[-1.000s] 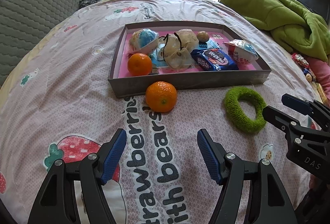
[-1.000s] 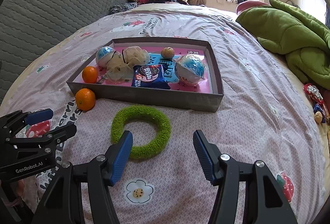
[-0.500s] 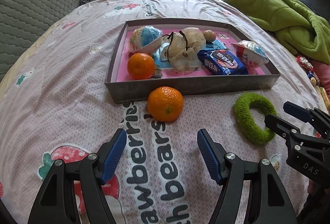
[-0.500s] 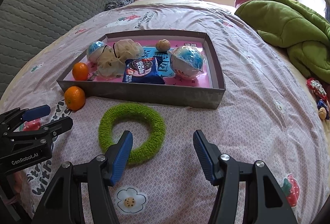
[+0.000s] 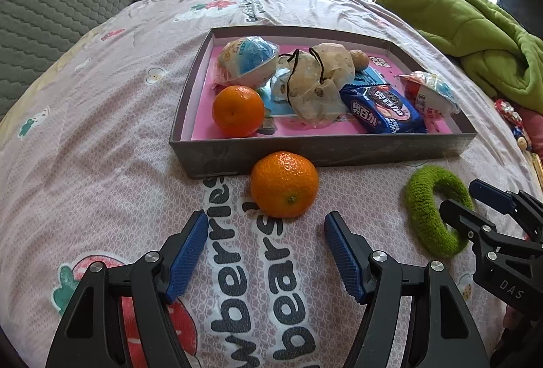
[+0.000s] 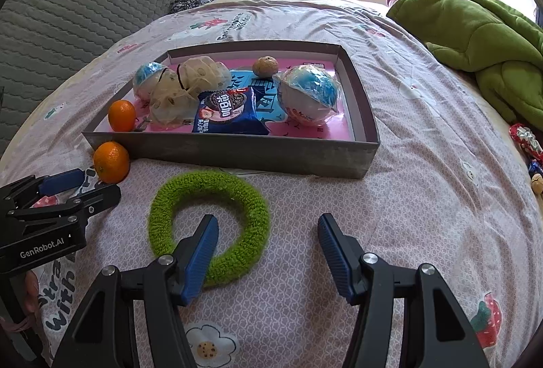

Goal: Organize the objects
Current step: 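Move left tool to the orange while right tool moves over the green ring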

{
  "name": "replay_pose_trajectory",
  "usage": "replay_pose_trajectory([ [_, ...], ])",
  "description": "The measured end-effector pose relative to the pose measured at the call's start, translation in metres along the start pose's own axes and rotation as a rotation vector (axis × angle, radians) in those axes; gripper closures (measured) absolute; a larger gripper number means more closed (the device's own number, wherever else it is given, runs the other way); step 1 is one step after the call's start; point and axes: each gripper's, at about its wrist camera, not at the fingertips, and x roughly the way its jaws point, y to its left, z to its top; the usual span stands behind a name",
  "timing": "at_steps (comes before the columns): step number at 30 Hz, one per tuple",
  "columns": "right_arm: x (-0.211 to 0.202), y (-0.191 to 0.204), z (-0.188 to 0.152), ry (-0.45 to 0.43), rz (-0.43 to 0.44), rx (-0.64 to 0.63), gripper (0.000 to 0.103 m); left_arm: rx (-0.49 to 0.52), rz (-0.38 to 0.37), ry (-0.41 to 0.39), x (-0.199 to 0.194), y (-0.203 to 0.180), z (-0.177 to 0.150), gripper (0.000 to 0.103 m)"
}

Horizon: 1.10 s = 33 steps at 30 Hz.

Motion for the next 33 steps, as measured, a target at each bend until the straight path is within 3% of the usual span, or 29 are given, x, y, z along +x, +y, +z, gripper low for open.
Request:
replay_pose_trajectory([
  [33,0.015,0.004,0.007,-0.009,-0.006,0.000,0.043,-0.028,-0.002,-0.021,0.020,0.004,0.014,0.031],
])
